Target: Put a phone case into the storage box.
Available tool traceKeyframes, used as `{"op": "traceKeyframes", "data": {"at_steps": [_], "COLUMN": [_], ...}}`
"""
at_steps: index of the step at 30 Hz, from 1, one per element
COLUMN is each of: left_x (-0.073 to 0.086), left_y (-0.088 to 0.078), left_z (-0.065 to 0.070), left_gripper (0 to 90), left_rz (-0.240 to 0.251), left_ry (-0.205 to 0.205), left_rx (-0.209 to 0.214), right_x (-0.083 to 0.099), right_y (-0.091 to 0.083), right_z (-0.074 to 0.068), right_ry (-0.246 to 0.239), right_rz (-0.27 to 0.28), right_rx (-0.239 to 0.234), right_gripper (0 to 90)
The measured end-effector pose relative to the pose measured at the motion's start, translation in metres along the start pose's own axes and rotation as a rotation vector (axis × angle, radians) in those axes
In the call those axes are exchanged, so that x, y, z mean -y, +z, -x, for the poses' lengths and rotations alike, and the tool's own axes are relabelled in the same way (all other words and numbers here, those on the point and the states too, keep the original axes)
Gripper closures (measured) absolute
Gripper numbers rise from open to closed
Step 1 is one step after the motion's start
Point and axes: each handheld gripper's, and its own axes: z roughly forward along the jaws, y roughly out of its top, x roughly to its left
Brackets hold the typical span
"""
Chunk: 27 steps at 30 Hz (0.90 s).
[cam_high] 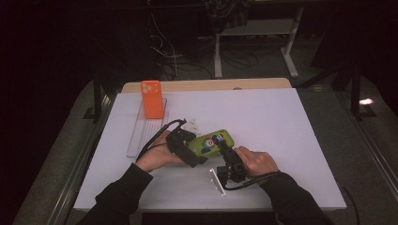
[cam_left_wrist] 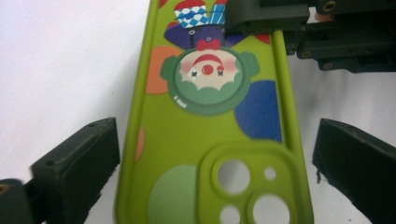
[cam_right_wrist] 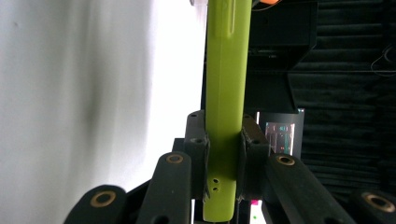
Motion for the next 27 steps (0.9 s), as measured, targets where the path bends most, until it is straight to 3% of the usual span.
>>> {"op": "traceKeyframes", "data": {"at_steps": [6, 8, 11, 15, 21, 24, 25, 27], "left_x": [0.004, 0.006, 0.009, 0.011, 0.013, 0.013, 0.013, 0.013], "left_y": [-0.008, -0.011, -0.013, -0.015, -0.015, -0.014, -0.013, -0.012], "left_z": [-0.005, -0.008, -0.009, -0.010, -0.012, -0.013, -0.013, -0.014], "left_gripper": [0.0, 0.0, 0.0, 0.0, 0.0, 0.0, 0.0, 0.0], "left_rz": [0.007, -0.001, 0.018, 0.015, 0.015, 0.004, 0.013, 0.008], "left_ry": [0.001, 0.015, -0.009, -0.003, -0.004, -0.004, -0.020, -0.006], "left_rx": [0.006, -0.004, -0.012, -0.025, -0.034, -0.034, -0.035, -0.038], "right_x": [0.007, 0.009, 0.013, 0.017, 0.023, 0.026, 0.027, 0.028], "right_y": [0.002, 0.003, 0.003, 0.004, 0.005, 0.005, 0.005, 0.006], "right_z": [0.002, 0.003, 0.005, 0.007, 0.012, 0.016, 0.017, 0.019], "right_ry": [0.011, 0.026, 0.062, 0.094, 0.197, 0.292, 0.305, 0.345], "right_rz": [-0.027, -0.038, -0.053, -0.064, -0.073, -0.089, -0.090, -0.097], "right_rx": [-0.018, -0.029, -0.045, -0.080, -0.139, -0.160, -0.178, -0.187], "right_gripper": [75.6, 75.6, 75.6, 75.6, 75.7, 75.6, 75.7, 75.7]}}
